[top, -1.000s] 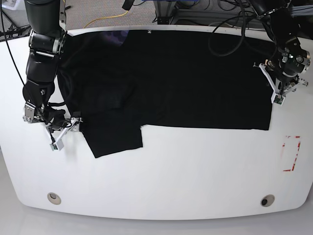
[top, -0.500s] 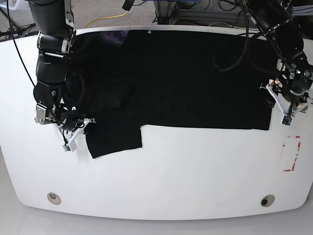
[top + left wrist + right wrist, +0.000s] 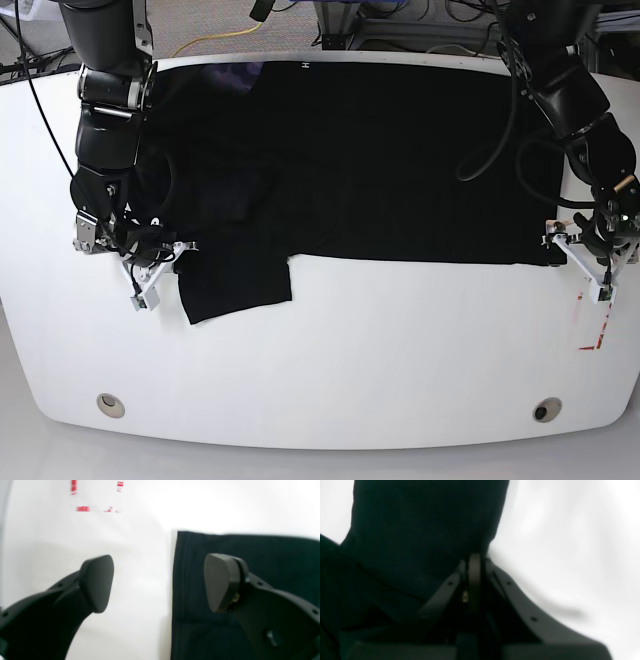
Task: Fold the T-shirt properly
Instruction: 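Open both grippers and move them onto the shirt's lower edge, then grasp the shirt edge with both grippers and fold it toward the arms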
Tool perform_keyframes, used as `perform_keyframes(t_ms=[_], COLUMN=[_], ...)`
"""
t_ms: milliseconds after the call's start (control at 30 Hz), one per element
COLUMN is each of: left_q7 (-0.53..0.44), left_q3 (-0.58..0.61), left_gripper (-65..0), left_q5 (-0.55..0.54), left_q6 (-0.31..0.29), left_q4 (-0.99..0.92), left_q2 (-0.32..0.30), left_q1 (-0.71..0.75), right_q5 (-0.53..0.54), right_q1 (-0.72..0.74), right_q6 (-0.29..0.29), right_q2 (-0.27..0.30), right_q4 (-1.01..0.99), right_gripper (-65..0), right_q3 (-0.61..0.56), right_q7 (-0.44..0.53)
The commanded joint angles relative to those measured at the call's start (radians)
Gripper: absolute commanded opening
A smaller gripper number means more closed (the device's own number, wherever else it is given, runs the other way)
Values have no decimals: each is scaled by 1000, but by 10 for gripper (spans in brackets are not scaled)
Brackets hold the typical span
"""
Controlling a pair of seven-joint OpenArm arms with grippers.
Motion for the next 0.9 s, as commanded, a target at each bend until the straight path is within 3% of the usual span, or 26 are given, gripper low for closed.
perform_keyframes(t_ms=[0,300,567,733,867], left_q7=[-45,-153,-169,-169,-170], left_q3=[1,1,44,65,76], left_gripper=[-119,-119,-124,-225,-362], left_q5=[-13,-15,-17,-17,-17], left_q6=[-1,-1,-3,-49,-50], left_q4=[-48,-250,-296,-301,-333], left_q2=[-12,-11,-8,-6,-6], left_q1=[-32,-69,-78,-78,-81], right_q5=[3,7,7,7,7], right_q1=[23,23,23,21,0], right_q6=[4,4,4,4,4], right_q2=[12,12,15,18,17], right_q4=[12,12,14,40,95], right_gripper=[-650,-650,-650,-650,-650], right_q3=[2,5,7,7,4], right_q7=[3,3,3,3,0])
